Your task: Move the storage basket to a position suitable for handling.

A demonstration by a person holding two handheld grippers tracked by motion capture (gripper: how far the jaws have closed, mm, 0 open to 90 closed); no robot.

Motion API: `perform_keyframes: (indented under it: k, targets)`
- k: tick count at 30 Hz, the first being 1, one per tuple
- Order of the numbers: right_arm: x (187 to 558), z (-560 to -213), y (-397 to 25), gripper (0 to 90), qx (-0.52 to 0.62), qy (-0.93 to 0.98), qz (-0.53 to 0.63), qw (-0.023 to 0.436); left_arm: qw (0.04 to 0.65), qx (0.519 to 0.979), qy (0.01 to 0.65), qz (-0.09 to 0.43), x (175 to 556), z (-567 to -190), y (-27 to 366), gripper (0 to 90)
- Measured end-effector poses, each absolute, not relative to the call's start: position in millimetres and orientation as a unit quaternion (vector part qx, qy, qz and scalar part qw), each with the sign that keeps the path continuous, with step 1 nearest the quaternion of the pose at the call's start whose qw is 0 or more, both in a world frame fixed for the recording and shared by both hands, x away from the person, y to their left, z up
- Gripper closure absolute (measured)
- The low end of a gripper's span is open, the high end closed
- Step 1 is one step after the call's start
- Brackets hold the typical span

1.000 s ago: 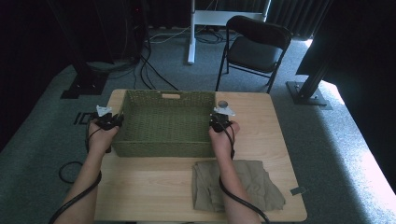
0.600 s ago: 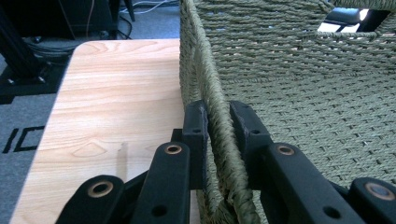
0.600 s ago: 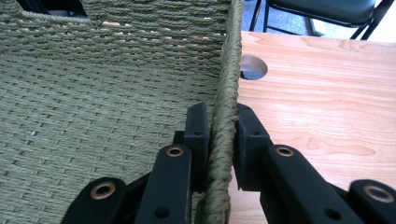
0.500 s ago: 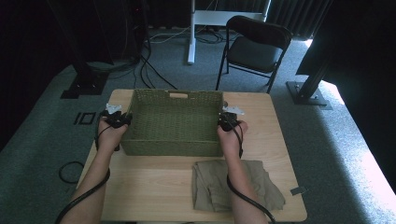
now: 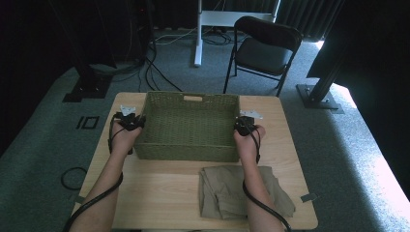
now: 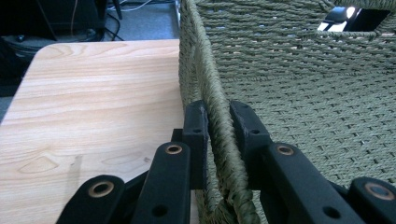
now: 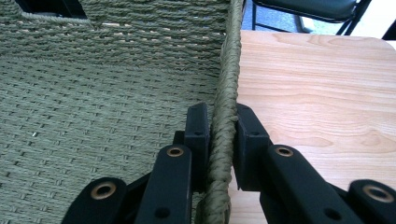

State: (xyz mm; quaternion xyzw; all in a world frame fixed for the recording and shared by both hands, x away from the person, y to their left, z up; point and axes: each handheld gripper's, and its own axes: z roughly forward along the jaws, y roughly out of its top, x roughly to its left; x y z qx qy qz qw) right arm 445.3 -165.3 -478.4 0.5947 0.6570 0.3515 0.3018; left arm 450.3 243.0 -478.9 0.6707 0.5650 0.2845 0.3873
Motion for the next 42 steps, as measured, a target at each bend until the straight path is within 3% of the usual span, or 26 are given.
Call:
perform_keyframes:
  k: [42]
  targets:
    - [448.9,-476.4,-251.8,77.9,0.606,0.656,0.328,0.306,0.398,0.680,0.559,0.258,466.1,-478.4,156.2,78.7]
